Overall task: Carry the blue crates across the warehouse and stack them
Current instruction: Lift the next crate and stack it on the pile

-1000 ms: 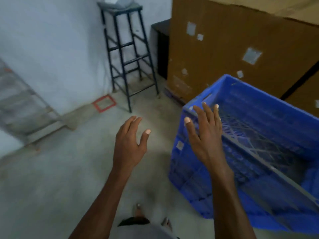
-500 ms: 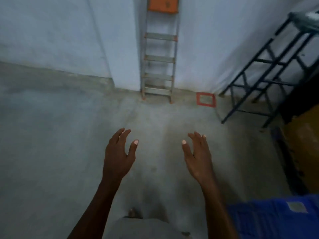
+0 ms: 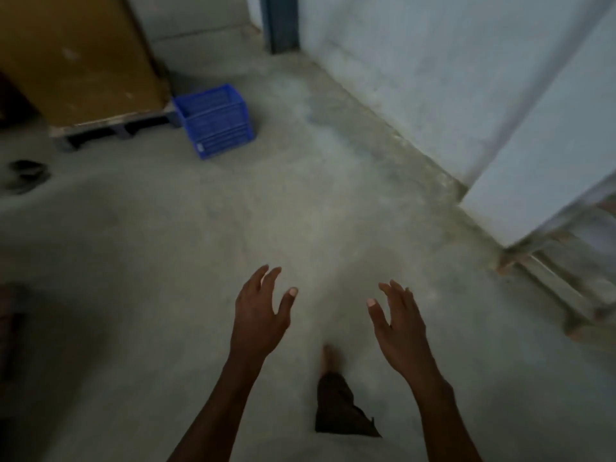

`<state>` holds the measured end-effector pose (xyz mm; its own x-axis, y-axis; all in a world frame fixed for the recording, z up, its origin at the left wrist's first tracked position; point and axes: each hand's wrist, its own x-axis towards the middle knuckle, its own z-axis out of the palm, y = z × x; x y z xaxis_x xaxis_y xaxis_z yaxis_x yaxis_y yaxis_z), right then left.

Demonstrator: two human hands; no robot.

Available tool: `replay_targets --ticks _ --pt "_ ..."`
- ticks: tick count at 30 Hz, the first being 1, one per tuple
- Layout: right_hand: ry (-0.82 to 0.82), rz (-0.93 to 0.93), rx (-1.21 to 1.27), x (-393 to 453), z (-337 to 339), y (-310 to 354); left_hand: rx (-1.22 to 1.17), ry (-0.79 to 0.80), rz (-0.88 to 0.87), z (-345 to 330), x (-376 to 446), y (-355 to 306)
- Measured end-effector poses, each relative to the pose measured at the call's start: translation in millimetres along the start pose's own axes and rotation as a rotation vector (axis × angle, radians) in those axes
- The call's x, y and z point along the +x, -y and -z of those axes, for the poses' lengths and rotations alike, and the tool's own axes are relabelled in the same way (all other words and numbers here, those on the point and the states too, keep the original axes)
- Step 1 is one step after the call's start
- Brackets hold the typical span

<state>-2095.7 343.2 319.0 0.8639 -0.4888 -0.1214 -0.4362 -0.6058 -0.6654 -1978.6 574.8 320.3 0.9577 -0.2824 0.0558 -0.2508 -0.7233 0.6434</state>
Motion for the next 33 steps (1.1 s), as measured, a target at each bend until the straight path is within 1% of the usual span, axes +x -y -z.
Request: replay_targets --ticks 4,7,11,14,18,20,25,30,33 --pt "0.111 0.078 0.015 103 -38 44 0.006 -0.120 0.111 23 78 42" --pt "0.177 0.116 -0.002 187 -57 81 0.039 -0.162 0.181 34 145 60" --pt "0.244 0.208 -0.003 303 -81 140 0.041 -0.214 0.230 53 231 78" --pt "0.286 0.277 -0.031 379 -104 185 0.056 -0.262 0.300 68 287 95" --pt "0.276 0.431 -0.222 478 -147 241 0.157 -0.277 0.354 80 374 141" --pt "0.286 0.483 -0.260 526 -172 267 0.185 -0.277 0.376 82 421 167" --pt "0.335 0.435 -0.288 642 -227 325 0.209 -0.251 0.395 99 556 220" --pt "0.334 0.354 -0.255 752 -252 390 0.228 -0.225 0.304 133 711 250" --pt "0.310 0.319 -0.224 818 -264 417 0.238 -0.213 0.258 143 797 263"
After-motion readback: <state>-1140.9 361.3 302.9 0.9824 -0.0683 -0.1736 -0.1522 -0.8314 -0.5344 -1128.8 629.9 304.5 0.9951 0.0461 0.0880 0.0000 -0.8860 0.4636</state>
